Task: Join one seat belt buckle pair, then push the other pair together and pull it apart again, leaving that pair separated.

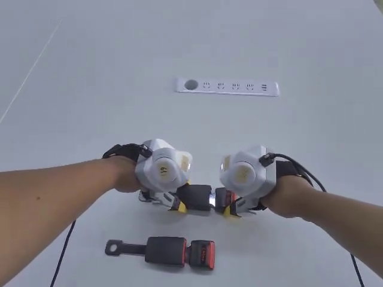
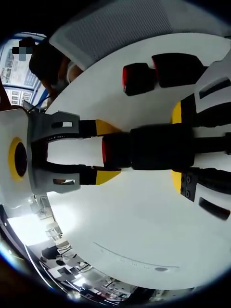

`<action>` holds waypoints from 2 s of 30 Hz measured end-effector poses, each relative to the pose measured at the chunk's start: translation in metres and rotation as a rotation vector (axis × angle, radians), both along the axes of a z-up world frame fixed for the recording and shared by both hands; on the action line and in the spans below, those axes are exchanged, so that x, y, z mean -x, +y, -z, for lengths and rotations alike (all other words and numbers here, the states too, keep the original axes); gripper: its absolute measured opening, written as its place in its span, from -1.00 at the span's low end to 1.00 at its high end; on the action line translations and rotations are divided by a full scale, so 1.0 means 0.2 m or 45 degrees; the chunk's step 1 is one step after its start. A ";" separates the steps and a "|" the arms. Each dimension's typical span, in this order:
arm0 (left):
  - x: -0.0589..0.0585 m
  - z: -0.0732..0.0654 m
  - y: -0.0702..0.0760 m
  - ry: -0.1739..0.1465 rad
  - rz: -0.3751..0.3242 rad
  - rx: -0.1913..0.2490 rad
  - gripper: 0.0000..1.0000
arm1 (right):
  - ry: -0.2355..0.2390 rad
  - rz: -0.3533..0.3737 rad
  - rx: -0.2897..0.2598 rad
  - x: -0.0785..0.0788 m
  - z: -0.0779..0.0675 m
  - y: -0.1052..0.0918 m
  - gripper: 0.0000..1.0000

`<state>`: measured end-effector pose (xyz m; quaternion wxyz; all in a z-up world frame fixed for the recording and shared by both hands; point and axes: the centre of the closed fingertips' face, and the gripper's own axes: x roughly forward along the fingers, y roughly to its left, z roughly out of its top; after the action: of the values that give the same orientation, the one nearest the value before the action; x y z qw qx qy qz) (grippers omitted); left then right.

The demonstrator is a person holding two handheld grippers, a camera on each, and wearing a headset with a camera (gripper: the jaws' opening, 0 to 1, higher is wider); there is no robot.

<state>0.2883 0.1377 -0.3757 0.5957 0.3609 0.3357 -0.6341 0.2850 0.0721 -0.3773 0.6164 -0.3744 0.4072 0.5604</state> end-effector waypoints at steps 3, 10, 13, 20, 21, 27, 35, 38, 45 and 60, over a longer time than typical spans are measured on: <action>0.00 0.00 0.00 0.002 0.000 0.002 -0.35 | 0.000 0.000 -0.003 0.00 0.00 0.00 -0.35; 0.00 0.00 0.00 0.004 0.006 0.005 -0.35 | -0.006 0.002 -0.012 0.01 0.00 -0.01 -0.35; 0.00 0.00 0.00 0.004 0.007 0.006 -0.35 | -0.006 0.011 -0.014 0.01 0.00 -0.01 -0.35; 0.01 -0.01 0.02 0.013 0.016 0.006 -0.35 | 0.001 -0.015 0.001 0.03 -0.01 -0.07 -0.35; 0.01 -0.01 0.02 0.012 0.019 0.004 -0.35 | 0.001 -0.011 -0.025 0.03 -0.01 -0.07 -0.35; 0.01 -0.01 0.01 0.012 0.010 -0.009 -0.36 | 0.000 -0.011 -0.031 0.03 0.00 -0.09 -0.35; 0.00 0.00 0.02 0.016 -0.007 -0.015 -0.35 | 0.005 -0.018 -0.014 0.05 -0.01 -0.21 -0.33; 0.00 0.00 0.02 0.015 -0.016 -0.021 -0.35 | 0.008 0.005 -0.010 0.06 -0.01 -0.25 -0.33; 0.00 0.00 0.02 0.013 -0.031 -0.028 -0.35 | 0.009 0.036 0.006 0.06 -0.01 -0.36 -0.32; 0.01 -0.01 0.02 0.015 -0.040 -0.036 -0.35 | 0.013 0.076 0.032 0.09 -0.01 -0.57 -0.31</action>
<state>0.2853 0.1414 -0.3742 0.5985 0.3602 0.3540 -0.6219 0.2668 -0.0419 -0.3756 0.6261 -0.3667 0.4283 0.5386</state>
